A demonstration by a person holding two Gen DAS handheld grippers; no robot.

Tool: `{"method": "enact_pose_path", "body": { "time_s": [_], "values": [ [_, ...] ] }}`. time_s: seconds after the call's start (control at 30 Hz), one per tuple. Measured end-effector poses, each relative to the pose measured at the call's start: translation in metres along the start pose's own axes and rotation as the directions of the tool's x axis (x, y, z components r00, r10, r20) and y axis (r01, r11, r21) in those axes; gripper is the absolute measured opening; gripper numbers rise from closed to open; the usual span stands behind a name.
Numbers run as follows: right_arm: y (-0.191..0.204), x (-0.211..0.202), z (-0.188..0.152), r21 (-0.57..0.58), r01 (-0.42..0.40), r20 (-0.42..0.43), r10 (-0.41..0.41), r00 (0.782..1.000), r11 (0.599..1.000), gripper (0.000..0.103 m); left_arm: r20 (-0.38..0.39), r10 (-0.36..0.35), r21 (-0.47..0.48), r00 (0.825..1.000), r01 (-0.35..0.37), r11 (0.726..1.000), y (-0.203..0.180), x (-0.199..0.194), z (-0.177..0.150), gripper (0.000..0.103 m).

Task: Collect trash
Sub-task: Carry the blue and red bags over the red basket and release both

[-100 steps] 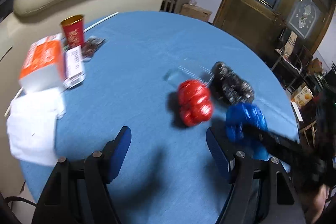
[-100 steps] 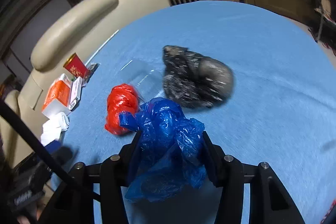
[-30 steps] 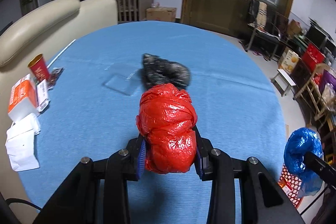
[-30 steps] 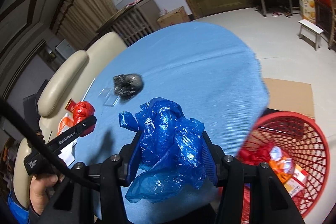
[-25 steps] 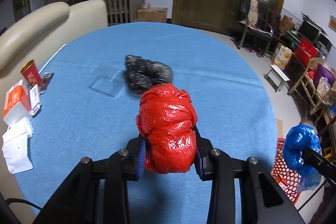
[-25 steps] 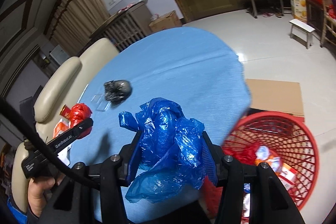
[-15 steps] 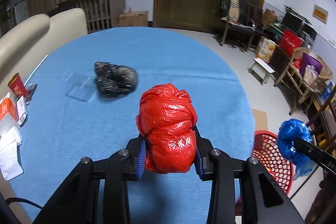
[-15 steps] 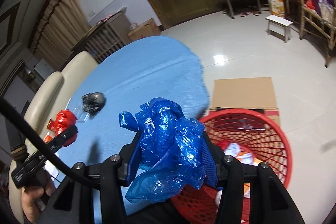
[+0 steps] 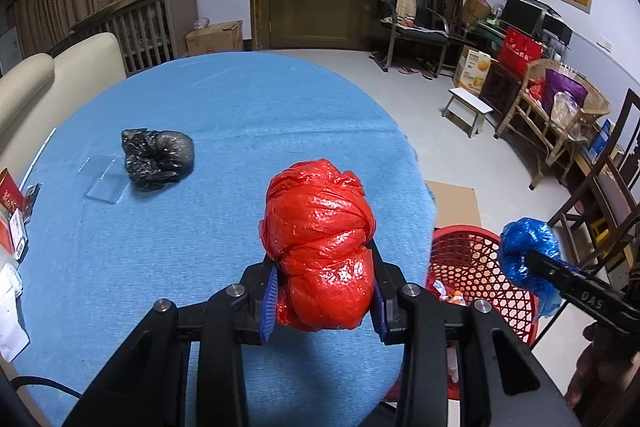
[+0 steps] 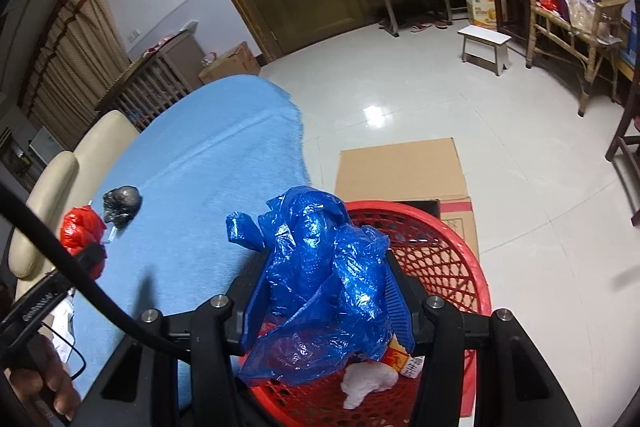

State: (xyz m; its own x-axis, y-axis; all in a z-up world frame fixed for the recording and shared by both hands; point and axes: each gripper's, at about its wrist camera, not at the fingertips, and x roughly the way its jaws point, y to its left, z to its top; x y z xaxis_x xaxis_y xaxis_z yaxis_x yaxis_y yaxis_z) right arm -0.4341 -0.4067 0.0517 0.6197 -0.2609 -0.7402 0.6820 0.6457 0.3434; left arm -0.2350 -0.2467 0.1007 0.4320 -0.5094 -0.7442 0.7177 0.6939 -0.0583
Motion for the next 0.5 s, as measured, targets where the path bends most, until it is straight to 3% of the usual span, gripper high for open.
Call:
{"method": "enact_pose_path", "body": {
  "time_s": [0.5],
  "values": [
    [-0.010, 0.001, -0.002, 0.004, 0.035, -0.016, -0.035, 0.999, 0.999, 0.055, -0.014, -0.045, 0.047, 0.999, 0.045, 0.998, -0.028, 0.003, -0.002, 0.039]
  ]
}}
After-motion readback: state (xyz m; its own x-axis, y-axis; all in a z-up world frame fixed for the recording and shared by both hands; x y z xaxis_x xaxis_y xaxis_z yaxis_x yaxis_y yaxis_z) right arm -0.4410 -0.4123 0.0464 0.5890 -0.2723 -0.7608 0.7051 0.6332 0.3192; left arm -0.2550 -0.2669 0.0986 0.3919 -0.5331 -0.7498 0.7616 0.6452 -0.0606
